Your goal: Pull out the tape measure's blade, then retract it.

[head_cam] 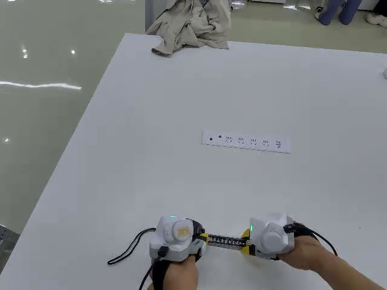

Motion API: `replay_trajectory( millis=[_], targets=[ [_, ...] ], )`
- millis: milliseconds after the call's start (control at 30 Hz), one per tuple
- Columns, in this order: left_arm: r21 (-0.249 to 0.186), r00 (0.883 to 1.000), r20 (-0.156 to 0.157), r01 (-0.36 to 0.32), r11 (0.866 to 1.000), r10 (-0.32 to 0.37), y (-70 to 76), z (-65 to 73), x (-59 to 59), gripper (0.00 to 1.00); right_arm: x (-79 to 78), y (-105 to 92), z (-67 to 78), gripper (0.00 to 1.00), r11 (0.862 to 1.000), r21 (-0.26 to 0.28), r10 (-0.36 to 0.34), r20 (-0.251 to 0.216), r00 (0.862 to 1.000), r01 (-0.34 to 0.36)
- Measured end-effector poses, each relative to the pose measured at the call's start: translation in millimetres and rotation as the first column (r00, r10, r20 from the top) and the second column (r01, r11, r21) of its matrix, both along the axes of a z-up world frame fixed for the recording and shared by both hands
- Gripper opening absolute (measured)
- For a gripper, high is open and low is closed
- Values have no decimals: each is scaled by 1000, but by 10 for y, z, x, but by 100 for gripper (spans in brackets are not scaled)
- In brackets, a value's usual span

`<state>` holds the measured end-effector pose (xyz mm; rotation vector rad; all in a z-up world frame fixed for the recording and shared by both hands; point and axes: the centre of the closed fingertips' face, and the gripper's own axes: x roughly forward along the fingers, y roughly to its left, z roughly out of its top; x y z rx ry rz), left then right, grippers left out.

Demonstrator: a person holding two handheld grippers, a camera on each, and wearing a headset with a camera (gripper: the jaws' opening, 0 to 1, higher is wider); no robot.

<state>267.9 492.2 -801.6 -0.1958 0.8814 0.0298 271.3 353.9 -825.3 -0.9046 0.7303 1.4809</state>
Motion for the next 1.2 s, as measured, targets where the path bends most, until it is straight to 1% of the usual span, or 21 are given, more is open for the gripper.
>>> replay_trajectory(
  millis=[533,667,1200],
  targets=[
    [0,1000,-3,10,1000,-10,-3,5,-5,61,-27,161,8,14,1000,30,-7,-3,1000,8],
    [-2,1000,-7,10,1000,-10,-4,2,-4,61,-36,190,15,14,999,32,-5,-4,1000,5],
    [-2,1000,-5,11,1000,-11,-1,-2,2,61,-44,347,1,14,999,44,0,0,1000,0]
  ],
)
